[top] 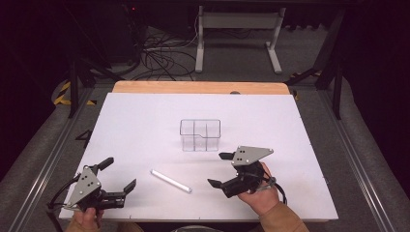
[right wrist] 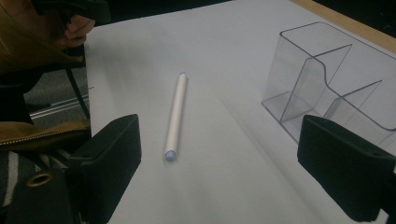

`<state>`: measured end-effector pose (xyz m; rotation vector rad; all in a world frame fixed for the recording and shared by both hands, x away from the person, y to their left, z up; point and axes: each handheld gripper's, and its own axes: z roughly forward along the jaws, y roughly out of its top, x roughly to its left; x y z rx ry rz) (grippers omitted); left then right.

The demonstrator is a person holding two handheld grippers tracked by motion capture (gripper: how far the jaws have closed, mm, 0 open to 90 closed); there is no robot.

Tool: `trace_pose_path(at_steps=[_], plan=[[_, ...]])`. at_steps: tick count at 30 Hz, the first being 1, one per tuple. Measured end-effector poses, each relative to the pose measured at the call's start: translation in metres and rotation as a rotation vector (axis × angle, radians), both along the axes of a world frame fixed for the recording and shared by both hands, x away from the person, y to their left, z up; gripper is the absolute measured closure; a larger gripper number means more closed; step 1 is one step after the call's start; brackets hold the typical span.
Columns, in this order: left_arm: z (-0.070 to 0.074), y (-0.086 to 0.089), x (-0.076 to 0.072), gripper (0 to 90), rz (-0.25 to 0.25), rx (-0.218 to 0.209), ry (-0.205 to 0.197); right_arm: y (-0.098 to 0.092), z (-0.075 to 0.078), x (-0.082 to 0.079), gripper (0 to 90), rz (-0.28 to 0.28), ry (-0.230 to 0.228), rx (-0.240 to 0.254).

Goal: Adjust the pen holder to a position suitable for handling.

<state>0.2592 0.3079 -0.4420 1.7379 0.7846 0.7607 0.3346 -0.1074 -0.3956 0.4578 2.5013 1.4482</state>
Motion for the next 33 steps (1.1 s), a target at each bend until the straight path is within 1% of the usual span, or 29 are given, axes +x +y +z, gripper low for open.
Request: trace_pose_path(at_steps=[6,7,9,11,12,13,14,16,20,25,29,30,33], plan=[[0.0,0.002,-0.002,2.6,0.007,-0.002,0.0,0.011,0.001,0.004,17.9,-0.003,0.014,-0.031],[0.0,0.002,-0.002,2.6,0.008,-0.002,0.001,0.017,0.001,0.006,18.4,-0.004,0.012,-0.051],[0.0,0.002,-0.003,2.6,0.009,0.002,-0.001,0.022,0.001,0.007,20.0,-0.003,0.012,-0.063],[0.0,0.002,-0.004,2.6,0.01,0.004,0.003,0.029,0.0,0.01,20.7,0.001,0.019,-0.09],[0.0,0.003,-0.004,2.6,0.01,0.004,0.004,0.029,0.0,0.01,20.7,0.001,0.019,-0.09],[0.0,0.003,-0.004,2.6,0.011,0.004,0.004,0.034,0.0,0.012,22.0,0.005,0.033,-0.098],[0.0,0.003,-0.004,2.6,0.011,0.002,0.005,0.034,0.0,0.012,22.0,0.005,0.033,-0.098],[0.0,0.003,-0.004,2.6,0.011,0.001,0.003,0.042,-0.001,0.014,23.5,0.014,0.043,-0.115],[0.0,0.003,-0.004,2.6,0.009,0.001,0.003,0.049,-0.002,0.016,24.6,0.017,0.048,-0.129],[0.0,0.003,-0.004,2.6,0.011,0.001,-0.004,0.06,-0.006,0.021,26.7,0.024,0.07,-0.16],[0.0,0.003,-0.004,2.6,0.009,0.003,0.0,0.068,-0.009,0.024,27.8,0.03,0.075,-0.178],[0.0,0.003,-0.004,2.6,0.01,0.003,0.0,0.073,-0.01,0.025,28.7,0.033,0.087,-0.187],[0.0,0.003,-0.004,2.6,0.01,0.003,0.0,0.078,-0.012,0.027,29.3,0.042,0.1,-0.192]])
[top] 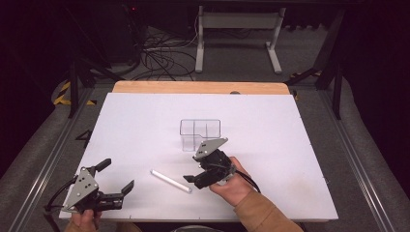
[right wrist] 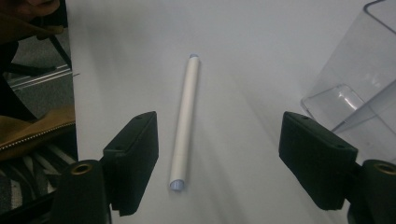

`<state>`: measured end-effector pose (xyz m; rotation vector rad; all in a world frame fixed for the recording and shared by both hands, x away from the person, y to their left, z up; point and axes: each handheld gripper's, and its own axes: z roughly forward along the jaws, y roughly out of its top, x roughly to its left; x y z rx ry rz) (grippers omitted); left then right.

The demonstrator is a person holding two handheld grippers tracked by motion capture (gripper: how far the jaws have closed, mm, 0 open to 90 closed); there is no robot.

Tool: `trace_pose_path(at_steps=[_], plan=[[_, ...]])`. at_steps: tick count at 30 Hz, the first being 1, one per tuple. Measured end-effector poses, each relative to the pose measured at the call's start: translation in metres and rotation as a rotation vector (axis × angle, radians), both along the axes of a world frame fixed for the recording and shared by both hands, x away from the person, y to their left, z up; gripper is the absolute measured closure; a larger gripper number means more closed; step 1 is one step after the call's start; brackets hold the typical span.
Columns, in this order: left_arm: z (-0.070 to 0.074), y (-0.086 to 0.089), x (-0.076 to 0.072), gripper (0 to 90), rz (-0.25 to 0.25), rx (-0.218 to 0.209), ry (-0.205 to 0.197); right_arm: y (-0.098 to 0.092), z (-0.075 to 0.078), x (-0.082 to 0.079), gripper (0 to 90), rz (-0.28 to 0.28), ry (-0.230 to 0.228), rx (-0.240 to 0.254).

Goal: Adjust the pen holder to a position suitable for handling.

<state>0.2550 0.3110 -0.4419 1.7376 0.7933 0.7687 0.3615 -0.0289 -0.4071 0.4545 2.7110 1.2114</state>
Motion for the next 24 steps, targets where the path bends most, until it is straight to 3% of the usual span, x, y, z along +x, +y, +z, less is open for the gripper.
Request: trace_pose_path(at_steps=[4,24], plan=[[0.0,0.0,0.0,2.6,0.002,-0.001,0.001,0.013,-0.001,0.001,31.1,0.007,0.022,-0.024],[0.0,0.0,0.001,2.6,0.002,-0.001,0.003,0.06,-0.018,0.002,35.0,0.052,0.029,-0.116]])
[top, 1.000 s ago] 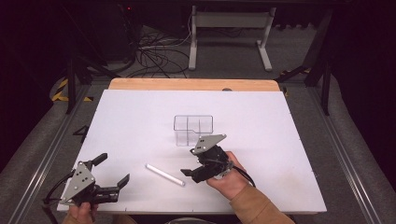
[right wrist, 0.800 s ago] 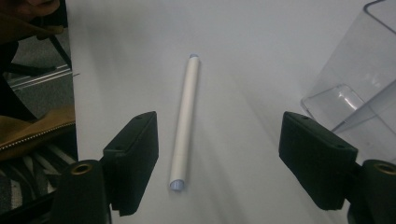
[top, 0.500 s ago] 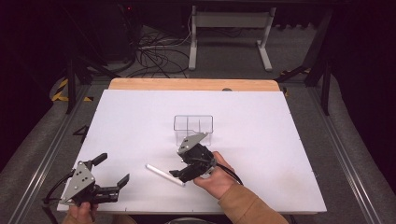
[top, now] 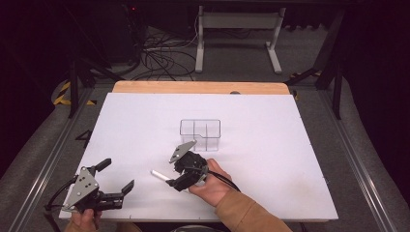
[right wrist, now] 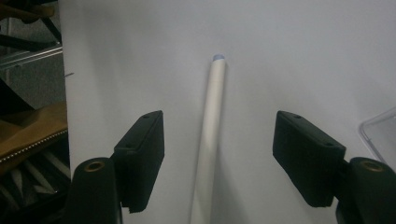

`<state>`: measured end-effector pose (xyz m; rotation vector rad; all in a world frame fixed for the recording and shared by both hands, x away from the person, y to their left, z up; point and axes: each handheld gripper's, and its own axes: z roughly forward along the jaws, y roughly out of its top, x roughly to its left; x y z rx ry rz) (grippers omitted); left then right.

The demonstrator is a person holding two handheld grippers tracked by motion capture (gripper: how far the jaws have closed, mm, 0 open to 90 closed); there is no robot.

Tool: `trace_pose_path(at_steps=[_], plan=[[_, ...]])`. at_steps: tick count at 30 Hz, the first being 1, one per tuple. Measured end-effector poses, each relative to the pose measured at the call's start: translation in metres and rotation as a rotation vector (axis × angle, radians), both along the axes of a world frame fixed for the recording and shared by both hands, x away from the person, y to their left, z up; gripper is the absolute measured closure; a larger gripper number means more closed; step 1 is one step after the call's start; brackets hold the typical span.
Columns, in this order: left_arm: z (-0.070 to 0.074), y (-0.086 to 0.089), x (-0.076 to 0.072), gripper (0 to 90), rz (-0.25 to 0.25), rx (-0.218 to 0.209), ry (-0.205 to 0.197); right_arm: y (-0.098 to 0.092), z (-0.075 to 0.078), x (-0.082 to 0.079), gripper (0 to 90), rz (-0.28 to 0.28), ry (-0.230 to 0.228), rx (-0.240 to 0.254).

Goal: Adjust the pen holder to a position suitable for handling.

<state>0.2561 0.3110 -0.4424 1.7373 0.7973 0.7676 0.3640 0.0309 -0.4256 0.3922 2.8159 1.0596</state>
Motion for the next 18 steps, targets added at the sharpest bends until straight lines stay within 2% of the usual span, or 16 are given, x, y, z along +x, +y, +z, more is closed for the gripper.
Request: trace_pose_path(at_steps=[12,18], plan=[[0.0,0.0,0.0,2.8,-0.002,0.003,0.0,0.013,-0.01,0.002,37.4,0.029,-0.006,-0.026],[0.0,0.001,0.0,2.8,-0.004,0.0,0.001,0.015,-0.011,0.002,38.0,0.023,-0.009,-0.028]])
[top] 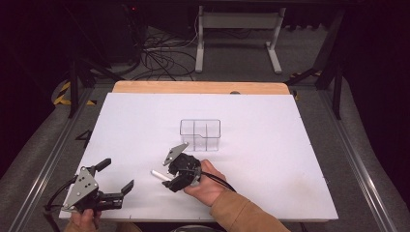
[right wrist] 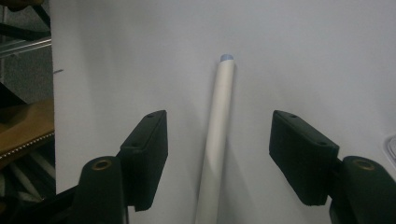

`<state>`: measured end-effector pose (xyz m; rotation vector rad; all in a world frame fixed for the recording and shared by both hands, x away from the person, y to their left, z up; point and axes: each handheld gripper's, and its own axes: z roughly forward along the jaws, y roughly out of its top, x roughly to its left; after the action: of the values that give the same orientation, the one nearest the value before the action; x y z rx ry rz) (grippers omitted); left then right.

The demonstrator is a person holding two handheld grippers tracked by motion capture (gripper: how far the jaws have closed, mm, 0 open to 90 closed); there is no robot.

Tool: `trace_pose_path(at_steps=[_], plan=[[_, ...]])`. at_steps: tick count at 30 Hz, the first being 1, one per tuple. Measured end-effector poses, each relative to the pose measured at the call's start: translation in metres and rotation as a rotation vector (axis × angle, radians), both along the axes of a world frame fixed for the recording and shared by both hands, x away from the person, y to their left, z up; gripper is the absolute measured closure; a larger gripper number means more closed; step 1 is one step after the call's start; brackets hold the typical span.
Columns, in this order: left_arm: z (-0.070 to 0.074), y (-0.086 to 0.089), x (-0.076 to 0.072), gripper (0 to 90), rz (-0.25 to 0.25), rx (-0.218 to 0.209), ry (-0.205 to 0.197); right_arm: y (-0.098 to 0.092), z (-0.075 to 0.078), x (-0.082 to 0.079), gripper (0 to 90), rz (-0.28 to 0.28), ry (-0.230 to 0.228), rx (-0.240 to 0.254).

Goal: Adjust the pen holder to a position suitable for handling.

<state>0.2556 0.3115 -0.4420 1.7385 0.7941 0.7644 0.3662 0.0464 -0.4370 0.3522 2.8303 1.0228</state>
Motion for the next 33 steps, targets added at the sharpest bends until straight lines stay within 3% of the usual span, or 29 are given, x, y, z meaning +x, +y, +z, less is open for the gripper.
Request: trace_pose_path(at_steps=[4,11,17,19,33], plan=[[0.0,0.0,0.0,2.8,0.001,0.0,-0.001,0.0,0.0,0.0,39.6,-0.015,0.002,0.002],[0.0,0.0,0.0,2.8,0.002,0.002,0.0,0.003,-0.003,0.002,46.1,-0.063,0.051,0.019],[0.0,0.0,0.001,2.8,0.005,-0.001,-0.002,0.009,-0.006,0.005,52.6,-0.072,0.059,-0.018],[0.0,0.0,0.001,2.8,0.004,0.0,-0.002,0.014,-0.008,0.003,58.7,-0.088,0.069,-0.039],[0.0,0.001,0.001,3.0,0.007,0.005,0.003,0.028,-0.017,-0.001,67.1,-0.122,0.066,-0.122]])
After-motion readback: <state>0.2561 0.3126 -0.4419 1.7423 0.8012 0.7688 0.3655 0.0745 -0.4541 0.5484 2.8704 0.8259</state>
